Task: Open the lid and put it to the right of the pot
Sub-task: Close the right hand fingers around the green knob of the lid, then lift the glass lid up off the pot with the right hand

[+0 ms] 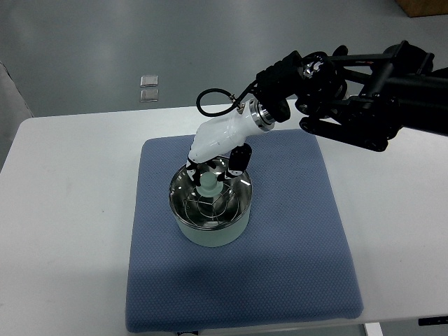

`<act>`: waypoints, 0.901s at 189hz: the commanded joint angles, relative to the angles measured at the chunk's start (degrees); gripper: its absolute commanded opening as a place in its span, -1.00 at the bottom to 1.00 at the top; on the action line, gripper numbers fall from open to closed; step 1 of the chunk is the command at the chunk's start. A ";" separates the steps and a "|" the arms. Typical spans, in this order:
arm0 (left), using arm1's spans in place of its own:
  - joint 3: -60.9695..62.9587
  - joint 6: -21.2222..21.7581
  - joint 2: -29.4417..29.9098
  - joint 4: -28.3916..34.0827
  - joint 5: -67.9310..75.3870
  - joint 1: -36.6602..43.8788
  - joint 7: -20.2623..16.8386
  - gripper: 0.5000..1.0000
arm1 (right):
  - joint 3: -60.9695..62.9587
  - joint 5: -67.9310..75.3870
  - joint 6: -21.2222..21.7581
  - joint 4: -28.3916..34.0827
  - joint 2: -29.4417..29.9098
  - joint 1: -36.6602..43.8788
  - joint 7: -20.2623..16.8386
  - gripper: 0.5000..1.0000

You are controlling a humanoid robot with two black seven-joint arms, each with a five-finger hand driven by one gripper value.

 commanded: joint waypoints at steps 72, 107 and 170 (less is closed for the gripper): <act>-0.03 0.00 0.00 0.00 0.01 0.00 0.00 1.00 | 0.56 2.36 0.72 0.60 -0.34 1.05 0.00 -1.00; -0.03 0.00 0.00 0.00 0.01 0.00 0.00 1.00 | 2.58 2.36 0.98 0.51 -0.60 1.05 0.00 -1.00; -0.03 0.00 0.00 0.00 0.01 0.00 0.00 1.00 | 4.16 2.36 0.98 -1.51 -2.10 0.96 0.00 -1.00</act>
